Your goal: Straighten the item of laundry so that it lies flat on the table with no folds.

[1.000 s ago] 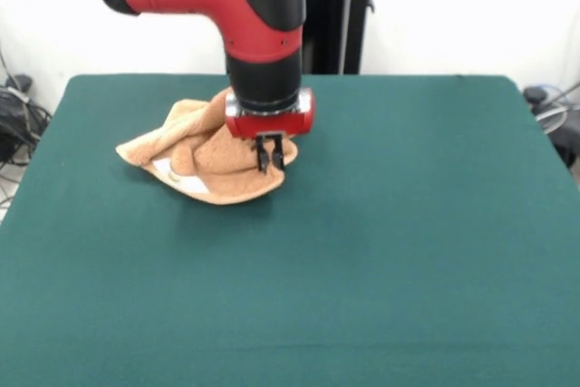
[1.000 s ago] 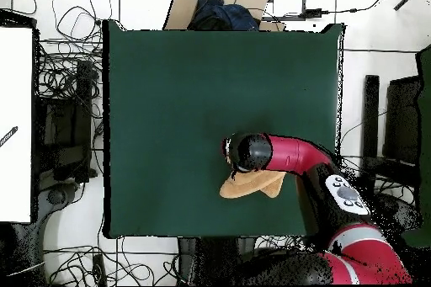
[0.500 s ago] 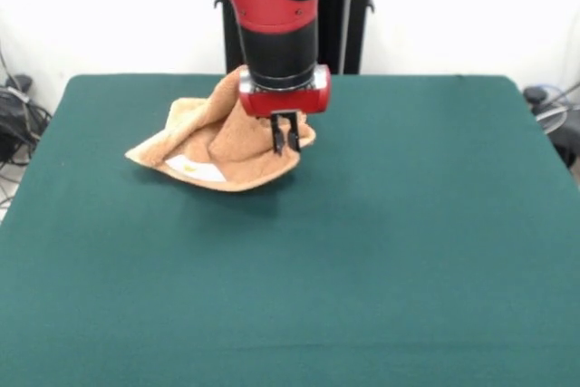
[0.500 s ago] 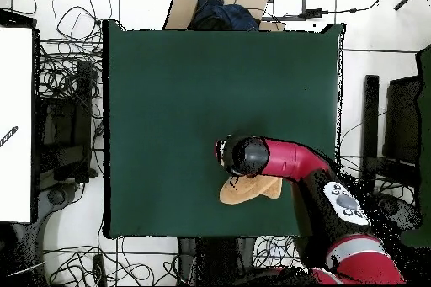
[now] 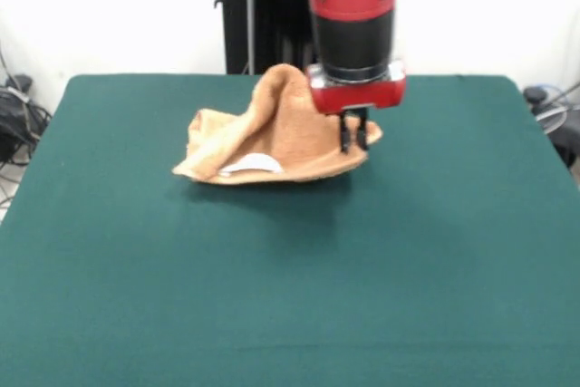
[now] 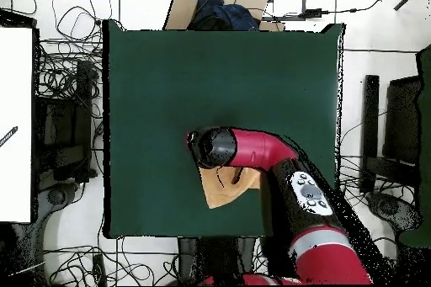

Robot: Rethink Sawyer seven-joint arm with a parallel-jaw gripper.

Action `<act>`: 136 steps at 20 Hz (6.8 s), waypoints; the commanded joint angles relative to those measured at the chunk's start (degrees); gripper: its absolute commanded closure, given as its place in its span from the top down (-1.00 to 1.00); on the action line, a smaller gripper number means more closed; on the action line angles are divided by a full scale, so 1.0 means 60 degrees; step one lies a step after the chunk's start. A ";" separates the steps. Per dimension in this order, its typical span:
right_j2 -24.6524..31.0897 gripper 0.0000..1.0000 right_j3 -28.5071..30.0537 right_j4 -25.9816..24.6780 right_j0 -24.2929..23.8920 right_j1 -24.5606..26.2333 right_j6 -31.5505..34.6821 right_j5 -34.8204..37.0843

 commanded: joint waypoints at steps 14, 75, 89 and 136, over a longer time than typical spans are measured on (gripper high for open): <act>-0.0134 -1.00 0.1374 0.2237 0.1118 -0.1137 0.2831 0.0129; 0.0713 1.00 0.1861 0.1128 -0.1308 0.1047 0.0803 -0.2169; 0.1385 1.00 0.1452 0.0773 -0.2275 0.1716 0.0307 -0.1663; -0.0632 -1.00 0.3431 0.0817 -0.0137 -0.0493 0.2291 -0.3652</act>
